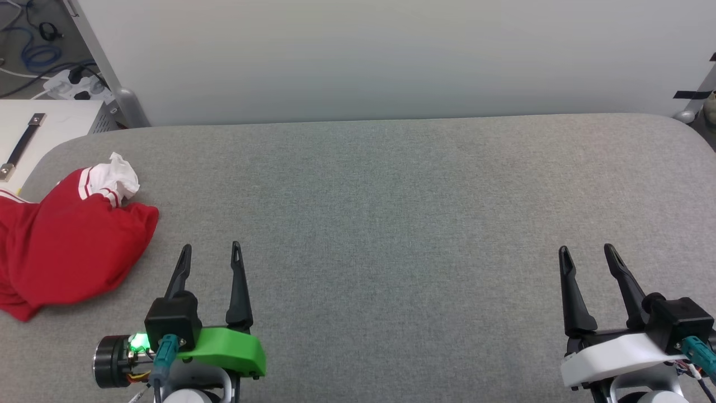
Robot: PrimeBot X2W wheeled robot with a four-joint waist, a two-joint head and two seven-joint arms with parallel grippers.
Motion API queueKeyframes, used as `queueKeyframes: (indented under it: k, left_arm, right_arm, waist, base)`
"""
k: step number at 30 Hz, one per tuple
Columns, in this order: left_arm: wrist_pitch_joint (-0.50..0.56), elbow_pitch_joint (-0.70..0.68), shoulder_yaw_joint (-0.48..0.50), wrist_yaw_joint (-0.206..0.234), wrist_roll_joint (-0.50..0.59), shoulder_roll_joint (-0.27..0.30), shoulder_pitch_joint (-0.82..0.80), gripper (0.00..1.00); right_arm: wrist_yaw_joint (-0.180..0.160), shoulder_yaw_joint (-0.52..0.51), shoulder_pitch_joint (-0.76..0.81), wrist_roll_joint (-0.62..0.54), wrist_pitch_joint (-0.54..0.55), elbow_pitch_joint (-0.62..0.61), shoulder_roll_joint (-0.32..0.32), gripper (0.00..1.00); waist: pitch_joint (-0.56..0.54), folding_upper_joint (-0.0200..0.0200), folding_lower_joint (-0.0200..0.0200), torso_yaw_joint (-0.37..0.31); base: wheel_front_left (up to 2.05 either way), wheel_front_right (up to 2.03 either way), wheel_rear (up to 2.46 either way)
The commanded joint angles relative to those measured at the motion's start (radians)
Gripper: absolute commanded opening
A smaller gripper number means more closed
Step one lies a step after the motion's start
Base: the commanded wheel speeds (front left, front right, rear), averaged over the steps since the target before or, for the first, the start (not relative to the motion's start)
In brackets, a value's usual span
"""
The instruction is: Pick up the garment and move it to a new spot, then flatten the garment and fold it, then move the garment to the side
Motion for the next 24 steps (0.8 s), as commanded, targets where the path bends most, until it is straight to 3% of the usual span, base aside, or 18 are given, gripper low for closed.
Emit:
queueKeyframes:
  k: [1, 24]
  left_arm:
    - [-0.011, 0.0, -0.003, 0.006, -0.008, -0.003, 0.004, 1.0]
    - [-0.058, 0.017, -0.023, 0.022, 0.007, -0.004, 0.012, 1.0]
  right_arm:
    - [0.0, 0.002, 0.008, 0.012, -0.011, -0.005, 0.001, 1.0]
    - [-0.001, 0.008, 0.025, 0.0, -0.058, -0.014, 0.002, 1.0]
  waist:
    - [0.0, 0.0, 0.0, 0.001]
    - [-0.003, 0.0, 0.0, 0.009]
  base:
    - [0.0, 0.0, 0.0]
    - [0.0, 0.0, 0.0]
